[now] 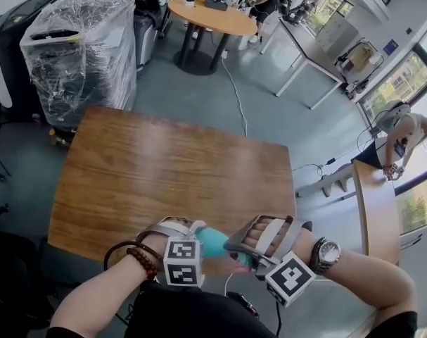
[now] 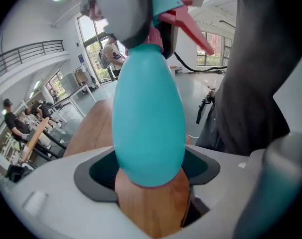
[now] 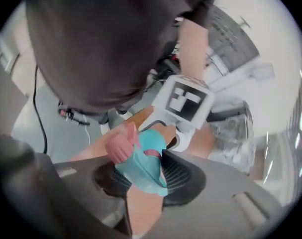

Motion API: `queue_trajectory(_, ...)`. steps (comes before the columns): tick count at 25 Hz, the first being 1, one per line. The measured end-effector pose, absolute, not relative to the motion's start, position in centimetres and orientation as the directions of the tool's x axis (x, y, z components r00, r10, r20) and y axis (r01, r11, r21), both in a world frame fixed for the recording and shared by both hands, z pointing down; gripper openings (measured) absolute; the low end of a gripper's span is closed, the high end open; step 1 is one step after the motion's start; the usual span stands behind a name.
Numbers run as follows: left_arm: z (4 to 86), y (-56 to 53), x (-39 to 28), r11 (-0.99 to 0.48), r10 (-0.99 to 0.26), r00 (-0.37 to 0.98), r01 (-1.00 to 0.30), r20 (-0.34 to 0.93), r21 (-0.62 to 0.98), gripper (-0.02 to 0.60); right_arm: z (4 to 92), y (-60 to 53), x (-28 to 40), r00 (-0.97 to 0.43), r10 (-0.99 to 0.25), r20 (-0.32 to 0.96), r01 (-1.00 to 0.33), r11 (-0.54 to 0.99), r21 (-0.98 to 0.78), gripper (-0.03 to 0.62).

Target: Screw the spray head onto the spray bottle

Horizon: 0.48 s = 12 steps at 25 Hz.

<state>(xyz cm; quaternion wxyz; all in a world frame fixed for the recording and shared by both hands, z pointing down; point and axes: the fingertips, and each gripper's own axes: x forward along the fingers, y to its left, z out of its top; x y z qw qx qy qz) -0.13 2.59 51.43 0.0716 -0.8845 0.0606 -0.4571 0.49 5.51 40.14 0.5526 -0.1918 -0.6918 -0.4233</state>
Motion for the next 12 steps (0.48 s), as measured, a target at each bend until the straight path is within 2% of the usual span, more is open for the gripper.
queue_trajectory(3, 51.4, 0.7, -0.7, -0.955, -0.296, 0.525, -0.149, 0.798, -0.257, 0.410, 40.6, 3.1, 0.4, -0.322, -0.170, 0.931, 0.351, 0.892, 0.284, 0.123)
queue_trajectory(5, 51.6, -0.5, -1.3, -0.924, -0.383, 0.467, -0.204, 0.797, -0.324, 0.410, 41.2, 1.5, 0.7, -0.331, -0.157, 0.931, 0.012, 0.985, 0.170, 0.124)
queue_trajectory(7, 52.0, -1.5, -2.1, -0.884, -0.466, 0.387, -0.231, 0.796, -0.406, 0.410, 42.0, 0.2, 1.0, -0.353, -0.128, 0.927, -0.313, 0.950, 0.012, 0.124)
queue_trajectory(9, 52.6, -2.3, -3.0, -0.841, -0.540, 0.303, -0.226, 0.785, -0.491, 0.408, 43.1, -0.4, 1.4, -0.404, -0.073, 0.912, -0.555, 0.812, -0.181, 0.124)
queue_trajectory(10, 52.8, -2.5, -3.3, -0.825, -0.564, 0.274, -0.220, 0.779, -0.520, 0.408, 43.6, -0.5, 1.5, -0.438, -0.045, 0.898, -0.630, 0.727, -0.272, 0.126)
queue_trajectory(12, 53.2, -2.5, -3.5, -0.814, -0.580, 0.259, -0.216, 0.773, -0.539, 0.408, 44.1, -0.5, 1.6, -0.493, -0.015, 0.870, -0.689, 0.617, -0.380, 0.126)
